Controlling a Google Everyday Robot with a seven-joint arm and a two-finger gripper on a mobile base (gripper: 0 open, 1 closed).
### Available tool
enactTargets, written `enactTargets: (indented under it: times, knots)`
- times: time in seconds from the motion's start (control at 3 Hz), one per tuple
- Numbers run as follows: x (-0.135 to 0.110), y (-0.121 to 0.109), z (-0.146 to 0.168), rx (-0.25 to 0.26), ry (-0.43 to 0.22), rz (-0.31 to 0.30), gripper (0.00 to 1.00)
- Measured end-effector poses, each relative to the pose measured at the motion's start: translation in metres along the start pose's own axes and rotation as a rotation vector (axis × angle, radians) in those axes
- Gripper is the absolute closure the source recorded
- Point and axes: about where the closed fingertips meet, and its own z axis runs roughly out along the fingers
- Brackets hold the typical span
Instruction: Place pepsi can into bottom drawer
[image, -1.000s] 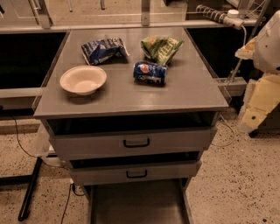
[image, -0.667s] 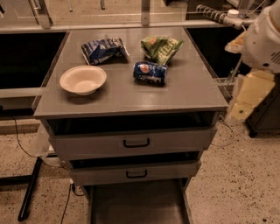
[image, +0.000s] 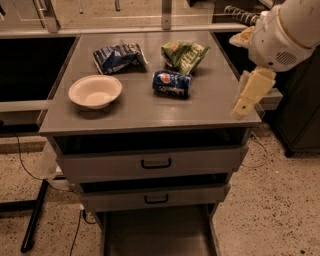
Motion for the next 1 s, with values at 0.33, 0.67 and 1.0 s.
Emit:
enactTargets:
  times: [0.33,0.67,1.0]
  knots:
    - [-0.013,-0.030,0.024,0.005,-0.127,-0.026,0.00]
    - [-0.023,-0.058,0.058,-0.036,-0.277,-0.014,0.00]
    - [-0.023,-0.058,0.058,-0.036,-0.277,-0.014,0.00]
